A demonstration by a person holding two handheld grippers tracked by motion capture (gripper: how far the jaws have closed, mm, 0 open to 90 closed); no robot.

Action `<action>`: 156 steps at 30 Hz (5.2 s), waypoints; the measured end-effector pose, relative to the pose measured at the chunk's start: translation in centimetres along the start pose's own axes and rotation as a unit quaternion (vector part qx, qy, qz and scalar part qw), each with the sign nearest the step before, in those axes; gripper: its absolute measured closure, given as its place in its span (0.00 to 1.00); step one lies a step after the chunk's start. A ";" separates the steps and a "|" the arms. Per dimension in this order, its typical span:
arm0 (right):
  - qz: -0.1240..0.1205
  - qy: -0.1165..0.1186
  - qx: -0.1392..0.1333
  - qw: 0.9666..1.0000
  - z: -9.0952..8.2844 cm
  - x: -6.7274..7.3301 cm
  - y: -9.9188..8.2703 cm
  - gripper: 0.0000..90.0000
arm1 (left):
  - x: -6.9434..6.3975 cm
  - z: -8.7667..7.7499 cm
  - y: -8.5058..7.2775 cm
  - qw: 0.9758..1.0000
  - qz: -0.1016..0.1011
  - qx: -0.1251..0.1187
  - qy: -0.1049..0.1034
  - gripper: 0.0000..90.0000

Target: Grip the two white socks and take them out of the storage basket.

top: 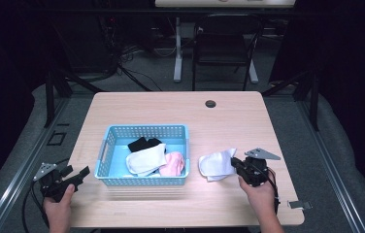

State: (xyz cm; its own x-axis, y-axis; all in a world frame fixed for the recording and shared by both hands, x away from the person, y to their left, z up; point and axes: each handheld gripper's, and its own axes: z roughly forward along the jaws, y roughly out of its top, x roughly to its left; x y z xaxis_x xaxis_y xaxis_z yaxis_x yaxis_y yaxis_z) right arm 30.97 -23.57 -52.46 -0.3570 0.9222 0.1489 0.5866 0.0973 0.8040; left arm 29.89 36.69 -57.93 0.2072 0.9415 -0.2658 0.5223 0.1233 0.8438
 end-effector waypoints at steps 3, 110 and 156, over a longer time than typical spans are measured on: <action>0.016 -0.002 0.002 1.000 0.2 -0.9 -0.3 0.98 | 0.0 0.0 0.0 1.000 0.000 0.000 0.000 0.23; -0.061 0.067 0.283 0.955 16.9 17.7 10.8 0.75 | 0.3 -0.1 0.1 1.000 -0.008 -0.003 -0.003 0.23; -0.211 0.145 0.076 0.964 9.5 22.2 12.3 0.98 | 0.3 -0.1 0.1 1.000 -0.007 -0.005 -0.003 0.23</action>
State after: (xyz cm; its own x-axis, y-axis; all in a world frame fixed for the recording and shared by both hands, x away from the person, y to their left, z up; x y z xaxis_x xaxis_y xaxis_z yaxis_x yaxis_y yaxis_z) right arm 37.17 1.63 -44.73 -0.7630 0.6464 -0.0008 0.4356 0.5151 0.7382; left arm 29.88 36.99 -57.90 0.2044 0.9377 -0.2810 0.5176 0.1402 0.8441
